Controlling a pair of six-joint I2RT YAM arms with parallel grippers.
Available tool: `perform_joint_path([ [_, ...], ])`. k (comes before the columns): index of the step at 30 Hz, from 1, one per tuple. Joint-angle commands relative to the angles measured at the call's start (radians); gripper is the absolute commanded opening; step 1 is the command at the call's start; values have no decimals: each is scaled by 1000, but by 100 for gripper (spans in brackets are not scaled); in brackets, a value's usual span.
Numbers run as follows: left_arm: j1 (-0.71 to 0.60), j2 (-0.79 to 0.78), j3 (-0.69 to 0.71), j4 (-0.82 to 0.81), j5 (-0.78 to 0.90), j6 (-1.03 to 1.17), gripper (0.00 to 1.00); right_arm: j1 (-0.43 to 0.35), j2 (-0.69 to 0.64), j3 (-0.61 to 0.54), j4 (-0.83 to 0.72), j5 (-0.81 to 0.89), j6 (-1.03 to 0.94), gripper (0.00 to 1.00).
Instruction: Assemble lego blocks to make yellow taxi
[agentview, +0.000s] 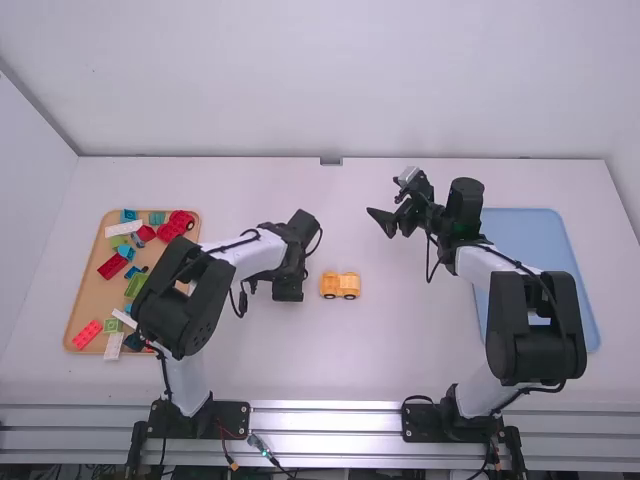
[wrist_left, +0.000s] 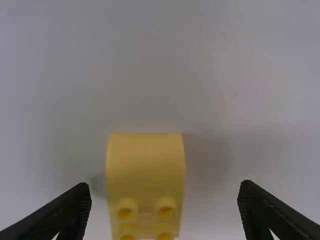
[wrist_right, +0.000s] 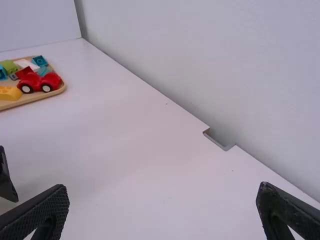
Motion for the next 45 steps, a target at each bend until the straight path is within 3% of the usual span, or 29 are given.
perform_joint_path([
  [1, 21, -32, 13, -44, 11, 51, 82, -2, -24, 20, 0, -6, 1, 99],
  [4, 21, -61, 69, -113, -1, 162, 85, -2, -24, 20, 0, -6, 1, 99],
  [6, 23, -86, 126, -160, -71, 395, 81, -3, -24, 20, 0, -6, 1, 99],
  [7, 23, -100, 161, -164, -158, 628, 72, -2, -24, 20, 0, -6, 1, 99],
  [8, 21, -107, 191, -158, -218, 828, 71, -3, -24, 20, 0, -6, 1, 99],
  [9, 21, -108, 214, -150, -246, 980, 80, -3, -24, 20, 0, -6, 1, 99],
  [10, 22, -108, 249, -140, -264, 1182, 99, -2, -24, 20, -1, -6, 1, 99],
  [17, 25, -107, 348, -87, -267, 2275, 99, -2, -24, 20, 0, -6, 2, 99],
  [22, 19, -107, 330, -103, -237, 2647, 99, -2, -24, 20, 0, -6, 2, 99],
  [26, 52, -108, 303, -112, 134, 3107, 99, -3, -24, 20, 0, -6, 2, 99],
  [27, 83, -109, 292, -156, 316, 3310, 99, -3, -24, 20, 0, -6, 2, 99],
  [30, 157, -109, 271, -252, 575, 3616, 99, -2, -24, 20, 0, -6, 1, 99],
  [34, 294, -105, 191, -283, 905, 3831, 99, -3, -24, 20, 0, -6, 2, 99],
  [38, 399, -86, 56, -196, 1151, 3868, 99, -3, -24, 20, 1, -6, 1, 99],
  [45, 454, -18, -161, 209, 1185, 3559, 99, 13, -24, 20, 0, -6, 2, 99],
])
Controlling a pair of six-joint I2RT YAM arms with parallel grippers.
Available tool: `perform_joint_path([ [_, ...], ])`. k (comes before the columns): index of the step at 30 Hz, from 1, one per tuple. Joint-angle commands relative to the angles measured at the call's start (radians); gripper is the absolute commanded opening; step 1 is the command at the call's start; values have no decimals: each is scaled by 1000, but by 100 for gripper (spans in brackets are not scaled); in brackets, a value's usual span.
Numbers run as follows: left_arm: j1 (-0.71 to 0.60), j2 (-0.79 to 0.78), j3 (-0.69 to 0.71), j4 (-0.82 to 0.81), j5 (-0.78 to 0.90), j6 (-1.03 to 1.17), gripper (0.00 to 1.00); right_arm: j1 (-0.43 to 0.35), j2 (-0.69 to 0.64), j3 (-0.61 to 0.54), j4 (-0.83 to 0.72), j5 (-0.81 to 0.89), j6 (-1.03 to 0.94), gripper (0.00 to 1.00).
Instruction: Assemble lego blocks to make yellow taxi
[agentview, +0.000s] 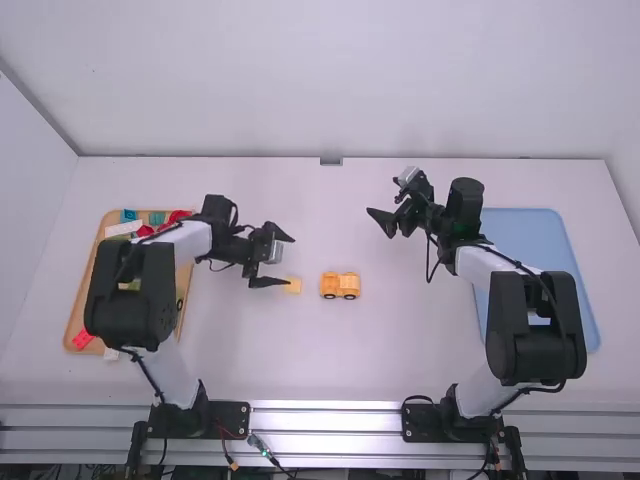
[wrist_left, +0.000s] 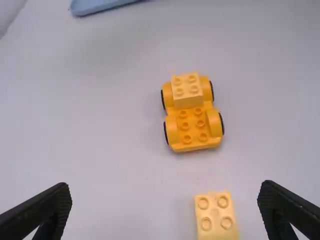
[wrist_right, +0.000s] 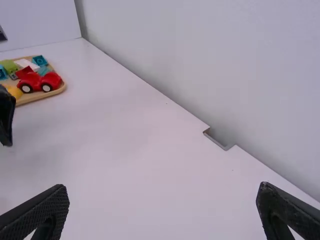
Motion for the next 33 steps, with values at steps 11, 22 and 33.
perform_joint_path([
  [11, 4, 119, -139, 227, -2, -164, 88, 22, -24, 20, 2, -6, 3, 99],
  [22, 4, 256, -66, 186, 15, -134, 41, 32, -24, 20, -21, -6, 3, 99],
  [33, 5, 252, -54, 145, 18, -31, 13, 32, -24, 20, -19, -6, -19, 99],
])
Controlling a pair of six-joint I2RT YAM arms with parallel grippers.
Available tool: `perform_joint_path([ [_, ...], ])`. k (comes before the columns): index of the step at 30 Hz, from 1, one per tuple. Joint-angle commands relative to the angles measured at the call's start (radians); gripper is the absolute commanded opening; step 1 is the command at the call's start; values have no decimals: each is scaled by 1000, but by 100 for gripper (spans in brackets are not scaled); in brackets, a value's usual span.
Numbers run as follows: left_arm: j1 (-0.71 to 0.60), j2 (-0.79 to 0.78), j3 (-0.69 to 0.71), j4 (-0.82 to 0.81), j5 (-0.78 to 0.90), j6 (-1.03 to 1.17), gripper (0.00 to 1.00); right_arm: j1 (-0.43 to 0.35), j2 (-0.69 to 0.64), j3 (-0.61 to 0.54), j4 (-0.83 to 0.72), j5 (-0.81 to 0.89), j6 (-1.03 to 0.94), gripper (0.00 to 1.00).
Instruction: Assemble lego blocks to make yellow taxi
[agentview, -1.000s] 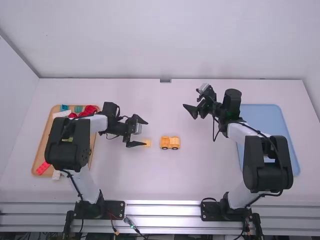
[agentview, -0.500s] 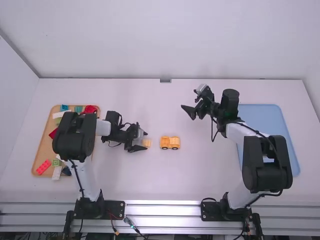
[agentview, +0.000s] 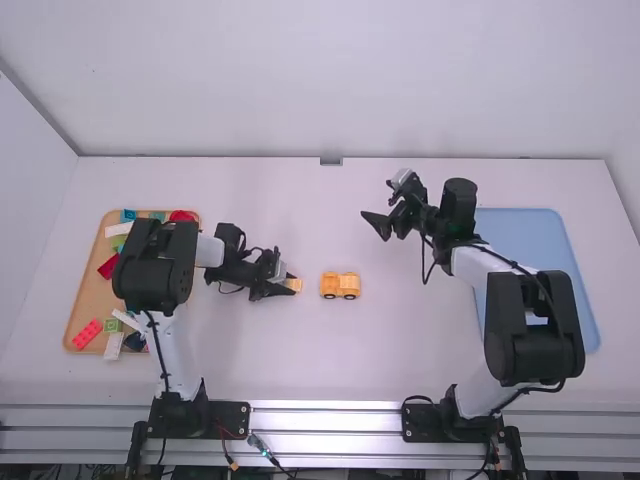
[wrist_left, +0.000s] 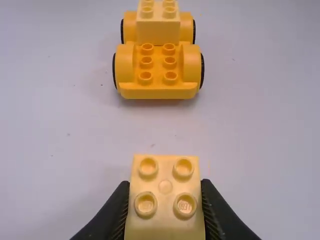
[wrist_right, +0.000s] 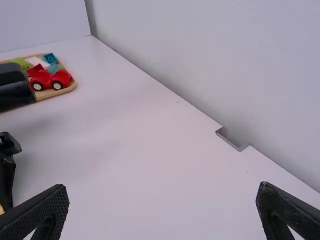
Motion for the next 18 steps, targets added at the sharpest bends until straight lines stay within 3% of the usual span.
perform_joint_path([
  [1, 4, 4, 14, -20, 7, 22, 11, 2, -24, 20, -5, -6, -30, 99],
  [3, 5, -24, 34, -60, 8, 21, 4, 4, -26, 20, -33, -16, -77, 99],
  [9, 3, -120, 90, -188, 35, 22, 8, -11, -67, 20, -180, -159, -220, 99],
  [13, -21, -209, 89, -185, 44, 21, 11, -43, -131, 20, -415, -246, -417, 99],
  [18, -63, -257, 89, -185, 49, 21, 13, -21, -136, 17, -752, -241, -766, 100],
])
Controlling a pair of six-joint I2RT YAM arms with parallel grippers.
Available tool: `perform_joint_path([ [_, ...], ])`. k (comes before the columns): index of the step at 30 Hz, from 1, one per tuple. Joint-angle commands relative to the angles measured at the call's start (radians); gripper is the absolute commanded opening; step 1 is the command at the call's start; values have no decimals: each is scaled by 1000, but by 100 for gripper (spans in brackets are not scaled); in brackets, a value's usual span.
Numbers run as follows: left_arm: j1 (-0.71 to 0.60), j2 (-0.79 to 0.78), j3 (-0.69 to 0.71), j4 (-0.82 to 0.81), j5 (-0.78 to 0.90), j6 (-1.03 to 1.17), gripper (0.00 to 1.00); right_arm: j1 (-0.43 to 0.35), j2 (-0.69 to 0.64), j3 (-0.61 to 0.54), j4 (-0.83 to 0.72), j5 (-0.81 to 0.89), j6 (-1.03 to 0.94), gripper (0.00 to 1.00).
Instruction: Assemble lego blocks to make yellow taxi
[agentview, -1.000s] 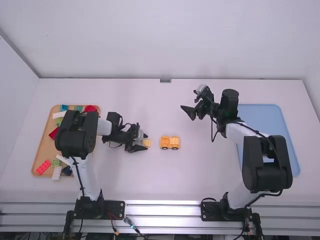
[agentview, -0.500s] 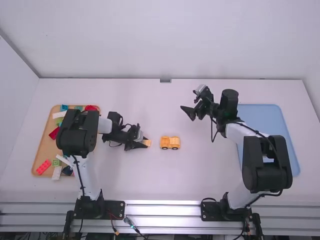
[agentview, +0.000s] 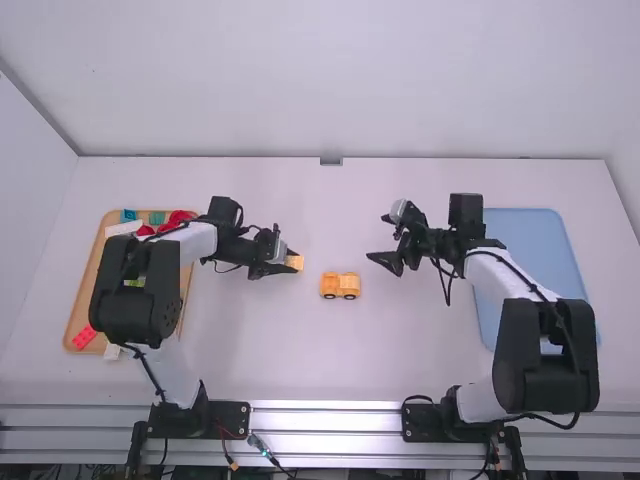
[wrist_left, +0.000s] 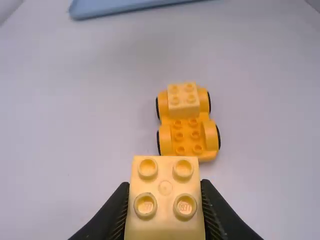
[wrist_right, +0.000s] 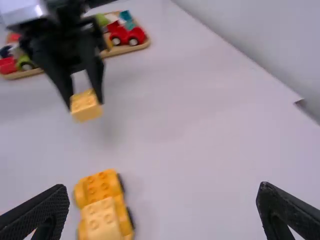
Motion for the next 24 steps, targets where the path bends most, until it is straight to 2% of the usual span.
perform_joint_path([
  [1, -32, -15, 5, -6, 34, 14, 13, 27, 3, 11, -79, -37, -279, 100],
  [3, -63, -14, -3, 3, 36, -9, 13, 55, 48, -14, -72, -54, -356, 99],
  [5, -79, -14, -9, 27, 36, -45, 13, 67, 78, -30, -21, -64, -348, 99],
  [8, -137, -14, -56, 191, -15, -201, 12, 105, 221, -66, 198, -72, -240, 99],
  [9, -140, -14, -59, 201, -20, -210, 13, 107, 227, -67, 205, -73, -238, 99],
  [11, -173, -14, -99, 341, -80, -377, 11, 136, 308, -68, 277, -102, -245, 99],
  [15, -209, -14, -156, 477, -107, -512, 6, 162, 369, -68, 325, -75, -237, 99],
  [18, -210, -14, -209, 584, -97, -563, 6, 160, 386, -69, 306, -40, -237, 99],
  [24, -217, -1, -238, 678, -93, -682, 6, 179, 445, -67, 330, -27, -247, 99],
])
